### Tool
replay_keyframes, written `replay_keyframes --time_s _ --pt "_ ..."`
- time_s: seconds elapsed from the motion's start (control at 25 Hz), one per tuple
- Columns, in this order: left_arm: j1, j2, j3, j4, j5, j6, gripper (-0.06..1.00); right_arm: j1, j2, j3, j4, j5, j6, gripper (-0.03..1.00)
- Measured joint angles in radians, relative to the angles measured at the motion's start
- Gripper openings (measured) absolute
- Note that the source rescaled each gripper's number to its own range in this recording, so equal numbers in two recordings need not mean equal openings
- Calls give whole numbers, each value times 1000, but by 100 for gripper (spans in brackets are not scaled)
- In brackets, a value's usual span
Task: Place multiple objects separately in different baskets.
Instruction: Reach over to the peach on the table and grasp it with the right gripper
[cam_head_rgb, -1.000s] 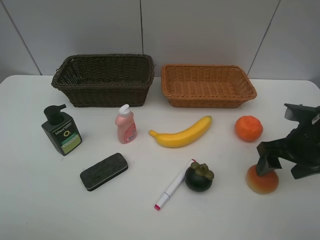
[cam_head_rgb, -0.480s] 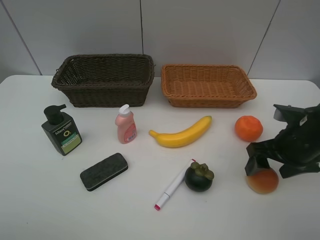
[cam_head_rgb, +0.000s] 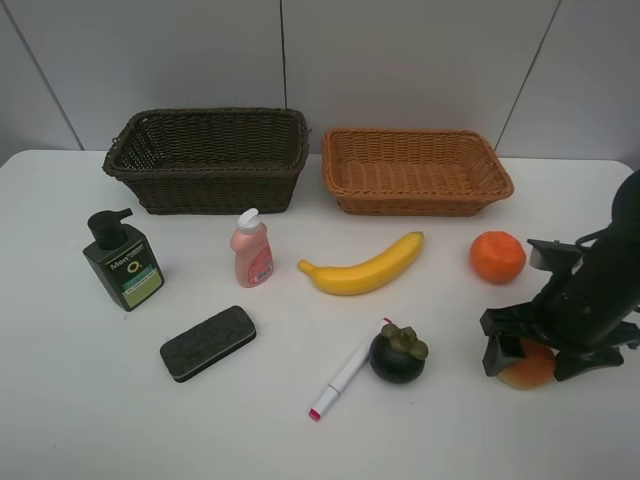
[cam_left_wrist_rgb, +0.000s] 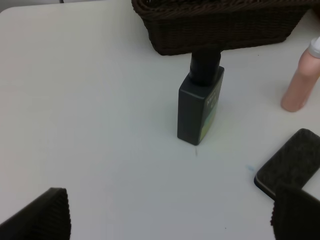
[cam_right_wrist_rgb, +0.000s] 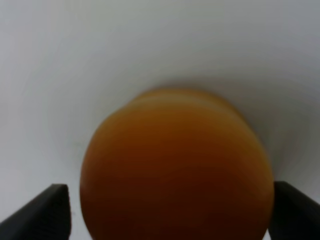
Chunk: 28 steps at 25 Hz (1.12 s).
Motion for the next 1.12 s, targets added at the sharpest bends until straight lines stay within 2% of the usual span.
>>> replay_keyframes --time_s 0.6,0.68,0.76,0.8,1.12 --pt "0 0 0 0 0 0 100 0 14 0 0 -50 0 98" --pt "0 0 0 0 0 0 100 0 25 0 0 -50 0 93" --pt "0 0 0 0 0 0 100 0 32 0 2 -48 0 73" --pt "0 0 0 0 0 0 100 0 33 0 4 -48 0 69" --pt "0 0 0 0 0 0 100 0 33 -2 4 -48 0 69"
